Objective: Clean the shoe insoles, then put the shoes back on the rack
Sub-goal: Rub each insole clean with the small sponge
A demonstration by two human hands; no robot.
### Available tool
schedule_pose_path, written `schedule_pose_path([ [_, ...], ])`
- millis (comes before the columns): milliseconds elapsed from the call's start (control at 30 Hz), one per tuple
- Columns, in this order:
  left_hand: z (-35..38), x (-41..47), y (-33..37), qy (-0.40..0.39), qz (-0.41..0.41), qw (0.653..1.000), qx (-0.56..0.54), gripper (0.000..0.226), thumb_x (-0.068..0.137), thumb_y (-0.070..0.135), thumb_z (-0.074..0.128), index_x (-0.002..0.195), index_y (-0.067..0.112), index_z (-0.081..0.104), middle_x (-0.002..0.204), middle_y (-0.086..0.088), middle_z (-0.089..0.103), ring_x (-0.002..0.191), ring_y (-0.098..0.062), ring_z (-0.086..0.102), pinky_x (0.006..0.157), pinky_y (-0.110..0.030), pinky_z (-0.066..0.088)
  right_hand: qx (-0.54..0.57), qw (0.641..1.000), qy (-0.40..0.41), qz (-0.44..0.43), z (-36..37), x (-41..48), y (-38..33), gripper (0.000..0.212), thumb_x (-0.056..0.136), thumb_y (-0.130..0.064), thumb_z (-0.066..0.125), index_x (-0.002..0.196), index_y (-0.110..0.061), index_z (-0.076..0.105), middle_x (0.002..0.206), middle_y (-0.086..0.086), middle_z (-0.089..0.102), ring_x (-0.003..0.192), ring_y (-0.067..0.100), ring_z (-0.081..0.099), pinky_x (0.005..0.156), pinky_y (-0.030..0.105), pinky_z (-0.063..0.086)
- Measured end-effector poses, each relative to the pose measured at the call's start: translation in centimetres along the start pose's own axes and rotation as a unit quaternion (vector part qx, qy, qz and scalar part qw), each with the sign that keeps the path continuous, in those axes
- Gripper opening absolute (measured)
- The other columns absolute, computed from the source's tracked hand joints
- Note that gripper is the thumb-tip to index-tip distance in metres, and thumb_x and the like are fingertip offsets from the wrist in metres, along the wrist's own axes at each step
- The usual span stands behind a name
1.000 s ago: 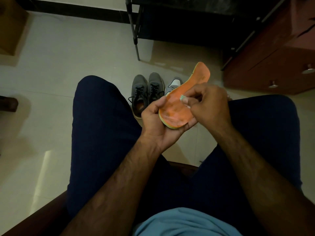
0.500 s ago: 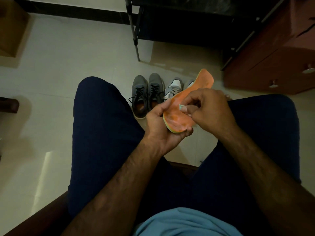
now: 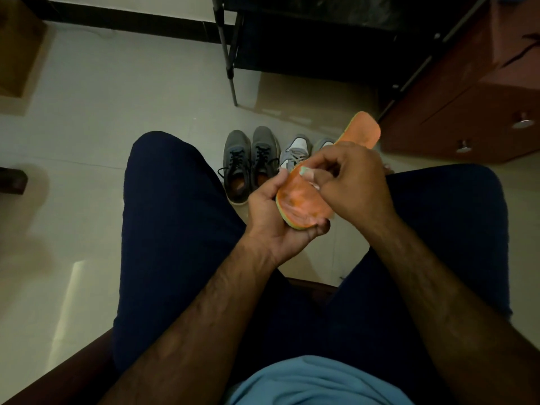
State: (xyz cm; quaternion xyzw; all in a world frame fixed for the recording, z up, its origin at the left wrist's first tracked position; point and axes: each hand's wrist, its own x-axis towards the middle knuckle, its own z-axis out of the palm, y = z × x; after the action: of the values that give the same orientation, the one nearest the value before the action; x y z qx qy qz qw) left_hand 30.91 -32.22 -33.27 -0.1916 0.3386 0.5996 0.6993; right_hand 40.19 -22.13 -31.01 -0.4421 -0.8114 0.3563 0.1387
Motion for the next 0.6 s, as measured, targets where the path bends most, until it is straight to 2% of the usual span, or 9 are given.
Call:
schedule_pose_path([
  [100, -0.1, -0.3, 0.5, 0.003, 0.006, 1.0, -0.008, 0.05, 0.097, 0.047, 0.047, 0.115, 0.006, 0.068, 0.112, -0.018, 0.068, 0.09, -0.029, 0.061, 0.073, -0.033, 0.036, 0.003, 1.0, -0.01, -0.006, 0.5, -0.1, -0.2, 0.006, 0.087, -0.018, 0.079, 0.09, -0.023, 0.08, 0.083, -0.013, 0.065, 0.075, 0.003, 0.062, 0.07, 0.024, 0.051],
  [167, -0.2, -0.3, 0.7, 0.006, 0.008, 1.0, -0.014, 0.057, 0.095, 0.046, 0.048, 0.126, 0.0, 0.063, 0.127, -0.024, 0.065, 0.106, -0.034, 0.061, 0.094, -0.037, 0.041, -0.015, 0.998, -0.055, -0.008, 0.3, -1.3, -0.1, 0.006, 0.086, -0.019, 0.08, 0.088, -0.024, 0.079, 0.08, -0.014, 0.062, 0.074, 0.002, 0.061, 0.068, 0.023, 0.049],
  [233, -0.3, -0.1, 0.6, 0.017, 0.003, 1.0, -0.014, 0.063, 0.094, 0.045, 0.049, 0.134, -0.002, 0.059, 0.136, -0.027, 0.061, 0.119, -0.037, 0.056, 0.115, -0.045, 0.031, -0.036, 0.997, -0.074, -0.012, -0.1, -2.2, 0.0, 0.006, 0.084, -0.019, 0.082, 0.087, -0.023, 0.079, 0.082, -0.011, 0.062, 0.076, 0.006, 0.061, 0.07, 0.028, 0.051],
  [267, -0.2, -0.1, 0.4, 0.021, 0.001, 1.0, -0.003, 0.06, 0.095, 0.045, 0.049, 0.132, 0.0, 0.06, 0.13, -0.025, 0.064, 0.115, -0.036, 0.058, 0.111, -0.045, 0.035, -0.035, 0.997, -0.066, -0.012, -0.2, -2.3, 0.0, 0.007, 0.084, -0.018, 0.082, 0.088, -0.023, 0.08, 0.084, -0.01, 0.063, 0.078, 0.007, 0.061, 0.072, 0.029, 0.052],
  [300, 0.0, -0.1, 0.1, 0.02, -0.004, 1.0, 0.01, 0.055, 0.096, 0.046, 0.047, 0.127, 0.004, 0.064, 0.121, -0.021, 0.068, 0.104, -0.034, 0.062, 0.097, -0.041, 0.042, -0.024, 0.998, -0.048, -0.012, -0.2, -2.0, -0.1, 0.007, 0.084, -0.017, 0.082, 0.087, -0.023, 0.08, 0.085, -0.009, 0.065, 0.079, 0.007, 0.062, 0.072, 0.027, 0.052],
  [367, 0.3, -0.2, -0.5, 0.012, -0.011, 1.0, 0.025, 0.045, 0.097, 0.046, 0.047, 0.117, 0.011, 0.067, 0.108, -0.014, 0.067, 0.084, -0.027, 0.062, 0.072, -0.033, 0.039, 0.002, 1.0, -0.012, -0.017, 0.0, -1.0, -0.5, 0.007, 0.086, -0.016, 0.08, 0.086, -0.023, 0.079, 0.087, -0.008, 0.067, 0.079, 0.004, 0.062, 0.072, 0.021, 0.049],
  [467, 0.3, -0.2, -0.5, 0.019, -0.009, 1.0, 0.012, 0.043, 0.097, 0.046, 0.048, 0.117, 0.013, 0.066, 0.11, -0.013, 0.068, 0.086, -0.028, 0.061, 0.071, -0.032, 0.036, 0.001, 1.0, -0.02, -0.022, 0.4, 0.1, -1.0, 0.008, 0.088, -0.016, 0.078, 0.089, -0.023, 0.08, 0.086, -0.011, 0.066, 0.078, 0.001, 0.061, 0.071, 0.016, 0.046],
  [533, 0.1, -0.2, 0.0, 0.024, 0.0, 1.0, -0.01, 0.052, 0.097, 0.046, 0.048, 0.128, 0.008, 0.064, 0.124, -0.018, 0.066, 0.107, -0.033, 0.061, 0.094, -0.037, 0.041, -0.008, 0.998, -0.066, -0.017, 0.0, -0.5, -1.1, 0.013, 0.087, -0.014, 0.077, 0.088, -0.026, 0.079, 0.081, -0.018, 0.064, 0.076, -0.004, 0.061, 0.066, 0.009, 0.043],
  [600, -0.1, -0.1, 0.3, 0.032, 0.0, 0.999, -0.024, 0.064, 0.098, 0.046, 0.046, 0.143, 0.002, 0.055, 0.143, -0.023, 0.058, 0.136, -0.037, 0.05, 0.121, -0.046, 0.024, -0.013, 0.994, -0.106, -0.005, -0.6, -1.5, -1.1, 0.018, 0.085, -0.014, 0.079, 0.082, -0.031, 0.077, 0.078, -0.019, 0.065, 0.073, -0.005, 0.061, 0.064, 0.012, 0.043],
])
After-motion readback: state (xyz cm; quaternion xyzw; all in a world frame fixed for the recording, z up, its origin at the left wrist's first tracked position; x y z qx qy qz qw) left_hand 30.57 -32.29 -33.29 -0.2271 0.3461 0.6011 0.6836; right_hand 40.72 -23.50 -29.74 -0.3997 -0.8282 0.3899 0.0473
